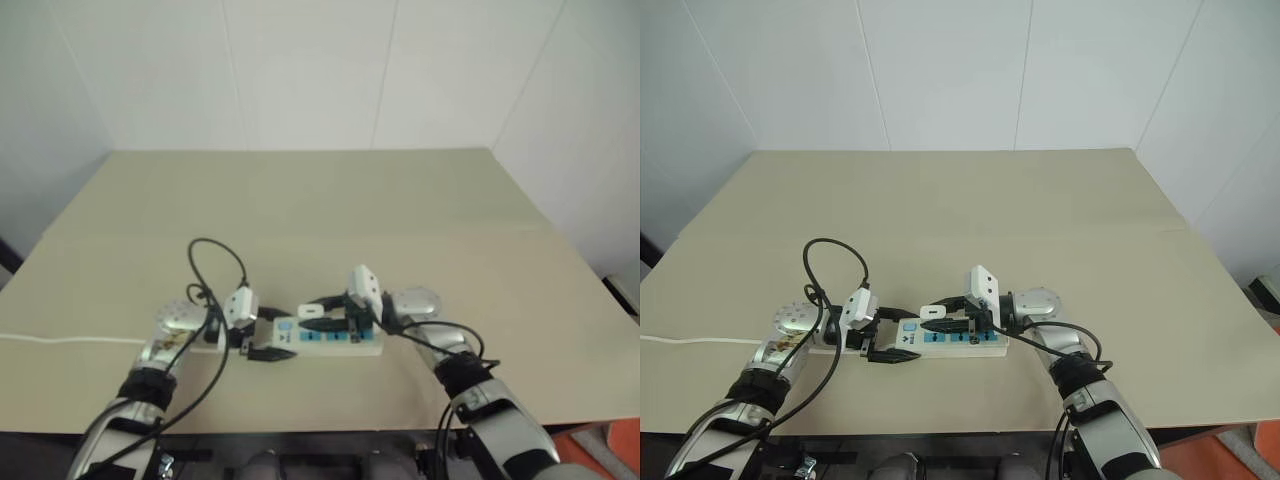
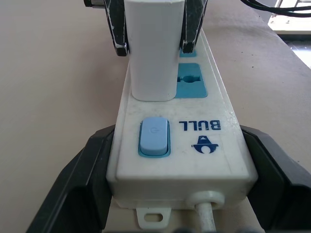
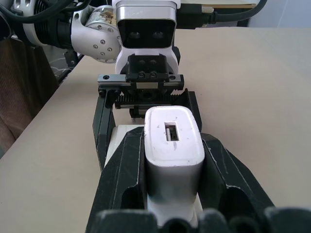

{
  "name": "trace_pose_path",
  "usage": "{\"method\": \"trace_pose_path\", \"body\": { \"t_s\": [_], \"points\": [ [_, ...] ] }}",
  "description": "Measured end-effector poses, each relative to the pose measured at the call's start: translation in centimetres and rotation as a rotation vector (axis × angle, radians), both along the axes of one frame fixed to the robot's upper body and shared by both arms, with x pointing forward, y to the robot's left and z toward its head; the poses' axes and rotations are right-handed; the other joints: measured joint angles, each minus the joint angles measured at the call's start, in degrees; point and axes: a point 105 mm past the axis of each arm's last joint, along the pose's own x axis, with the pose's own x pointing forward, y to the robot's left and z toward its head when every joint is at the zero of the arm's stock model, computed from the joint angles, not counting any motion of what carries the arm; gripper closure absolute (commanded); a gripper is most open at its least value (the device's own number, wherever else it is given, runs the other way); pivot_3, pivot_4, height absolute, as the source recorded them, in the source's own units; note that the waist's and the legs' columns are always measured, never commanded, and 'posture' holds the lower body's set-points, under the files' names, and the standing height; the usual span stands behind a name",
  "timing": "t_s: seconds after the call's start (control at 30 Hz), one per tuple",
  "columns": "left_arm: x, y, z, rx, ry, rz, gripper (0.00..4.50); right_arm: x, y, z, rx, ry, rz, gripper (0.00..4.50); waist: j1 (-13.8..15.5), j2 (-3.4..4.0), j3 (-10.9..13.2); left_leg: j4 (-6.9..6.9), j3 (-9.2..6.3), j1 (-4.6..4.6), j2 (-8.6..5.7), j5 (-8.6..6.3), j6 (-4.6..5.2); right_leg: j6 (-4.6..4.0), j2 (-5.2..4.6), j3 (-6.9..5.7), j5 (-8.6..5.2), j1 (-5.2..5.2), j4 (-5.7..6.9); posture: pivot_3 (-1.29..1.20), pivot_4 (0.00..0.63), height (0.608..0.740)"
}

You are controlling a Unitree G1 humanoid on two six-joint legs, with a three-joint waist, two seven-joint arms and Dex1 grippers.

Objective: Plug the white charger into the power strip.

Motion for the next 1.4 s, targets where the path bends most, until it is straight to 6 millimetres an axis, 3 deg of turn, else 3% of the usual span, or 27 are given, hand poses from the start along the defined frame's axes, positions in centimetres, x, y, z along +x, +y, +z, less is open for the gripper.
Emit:
{"method": "trace_pose_path", "body": {
  "t_s": [0.33, 0.4, 0.47, 0.63, 0.7, 0.97, 1.07, 1.17, 1.27, 1.4],
  "points": [
    [0.0, 0.1, 0.0, 0.002, 0.002, 0.004, 1.22, 0.0, 0.1, -0.1, 0.003, 0.0, -0.011, 3.33, -0.13, -0.05, -0.05, 0.0, 0.0, 0.02, 0.01, 0.0, 0.0, -0.01, 0.0, 0.0, 0.0, 0.0, 0.01, 0.0, 0.15, 0.74],
    [0.0, 0.1, 0.0, 0.003, 0.002, 0.004, 1.22, 0.0, 0.1, -0.1, 0.008, -0.002, -0.021, 2.61, -0.14, -0.06, -0.06, 0.0, 0.0, 0.02, 0.01, 0.0, 0.0, -0.01, 0.0, 0.0, 0.0, 0.0, 0.02, 0.0, 0.15, 0.74],
    [0.0, 0.1, 0.0, 0.004, 0.003, 0.004, 1.22, 0.2, -0.4, -0.5, -0.003, 0.01, -0.053, 2.22, -0.12, -0.11, -0.08, 0.0, 0.0, 0.02, 0.01, 0.0, 0.0, -0.01, 0.0, 0.0, -0.01, 0.0, 0.02, 0.0, 0.15, 0.74],
    [0.1, 0.9, 0.0, 0.024, 0.006, 0.016, 1.22, 1.1, -2.3, -0.6, -0.028, 0.02, -0.133, 0.46, -0.92, -0.47, -0.31, -0.04, 0.0, 0.13, 0.1, 0.0, 0.0, -0.06, 0.09, 0.01, 0.01, 0.04, 0.04, 0.0, 0.15, 0.74],
    [0.1, 1.0, 0.0, 0.026, 0.007, 0.019, 1.22, 1.3, -2.5, -0.7, -0.031, 0.029, -0.147, 0.06, -1.19, -0.48, -0.32, -0.05, 0.0, 0.14, 0.1, 0.0, 0.0, -0.06, 0.1, 0.01, 0.01, 0.04, 0.06, 0.0, 0.15, 0.74],
    [0.0, 0.9, 0.1, 0.022, 0.009, 0.014, 1.22, 1.2, -3.3, -0.2, -0.051, 0.042, -0.139, 0.06, -1.28, -0.48, -0.32, -0.06, -0.01, 0.04, 0.09, 0.0, 0.0, -0.09, 0.1, 0.02, 0.02, -0.02, 0.01, 0.0, 0.15, 0.74],
    [-0.1, 0.9, -0.1, 0.03, 0.017, 0.008, 0.21, 1.1, -4.4, 0.1, -0.073, 0.048, -0.154, 0.0, -1.24, -0.47, -0.31, -0.07, -0.01, -0.04, 0.08, 0.0, 0.0, -0.09, 0.09, 0.02, 0.02, -0.1, -0.01, 0.0, 0.15, 0.74],
    [-0.4, 0.8, -0.2, 0.028, 0.022, -0.003, 0.04, 0.9, -5.7, 0.1, -0.099, 0.062, -0.177, 0.0, -1.2, -0.37, -0.22, -0.08, 0.0, -0.13, 0.07, 0.0, 0.0, -0.09, 0.08, 0.02, 0.02, -0.17, -0.05, 0.0, 0.15, 0.74],
    [-0.9, 0.6, 0.2, 0.005, 0.019, -0.016, 0.04, 1.0, -6.8, 1.8, -0.086, 0.03, -0.196, 0.0, -1.22, -0.31, -0.15, -0.08, 0.0, -0.21, 0.07, 0.0, 0.01, -0.09, 0.07, 0.02, 0.02, -0.22, -0.07, 0.0, 0.15, 0.74],
    [-1.7, 1.2, 2.3, -0.013, -0.041, -0.038, 0.04, 0.9, -8.5, 4.1, -0.078, -0.024, -0.222, 0.0, -1.22, -0.31, -0.1, -0.16, 0.0, -0.23, 0.08, 0.0, 0.0, -0.09, 0.07, 0.02, 0.02, -0.25, -0.13, 0.0, 0.15, 0.74]
  ]
}}
